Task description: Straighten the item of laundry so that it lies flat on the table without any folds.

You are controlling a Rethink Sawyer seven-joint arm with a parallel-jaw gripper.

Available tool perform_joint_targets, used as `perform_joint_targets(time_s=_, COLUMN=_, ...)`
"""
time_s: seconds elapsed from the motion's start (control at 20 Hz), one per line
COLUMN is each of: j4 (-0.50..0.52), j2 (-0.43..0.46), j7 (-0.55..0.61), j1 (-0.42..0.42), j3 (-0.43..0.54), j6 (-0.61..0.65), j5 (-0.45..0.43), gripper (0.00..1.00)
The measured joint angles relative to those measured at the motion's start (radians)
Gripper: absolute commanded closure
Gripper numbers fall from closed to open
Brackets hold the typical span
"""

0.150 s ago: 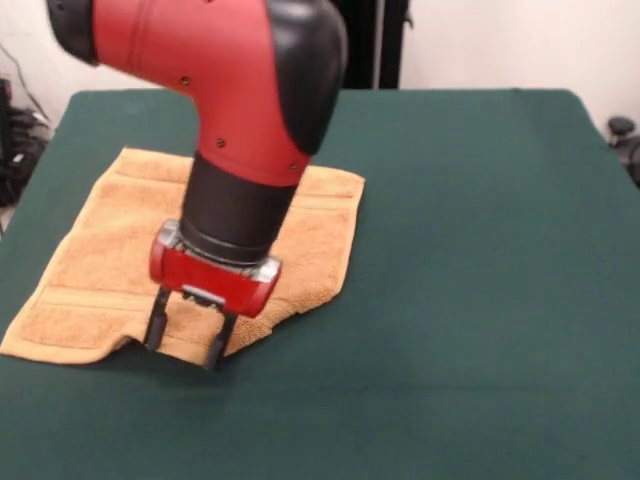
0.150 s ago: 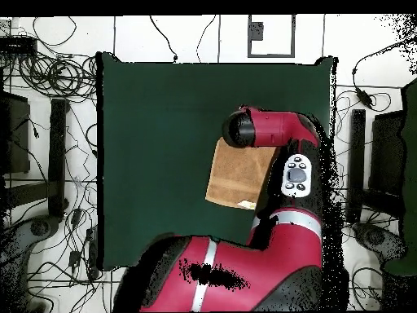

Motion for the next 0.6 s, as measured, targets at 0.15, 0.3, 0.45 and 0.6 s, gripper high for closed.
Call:
perform_joint_targets(time_s=0.15, j4=0.004, j2=0.003, j7=0.0, j1=-0.031, j3=0.026, j6=-0.002, j5=0.0, gripper=0.0)
perform_joint_targets(time_s=0.3, j4=0.008, j2=0.005, j7=0.0, j1=-0.065, j3=0.06, j6=-0.002, j5=0.0, gripper=0.0)
perform_joint_targets(time_s=0.45, j4=0.015, j2=-0.002, j7=0.0, j1=-0.107, j3=0.113, j6=0.002, j5=0.0, gripper=0.0)
perform_joint_targets(time_s=0.6, j4=0.035, j2=-0.02, j7=-0.006, j1=-0.193, j3=0.223, j6=0.027, j5=0.0, gripper=0.0)
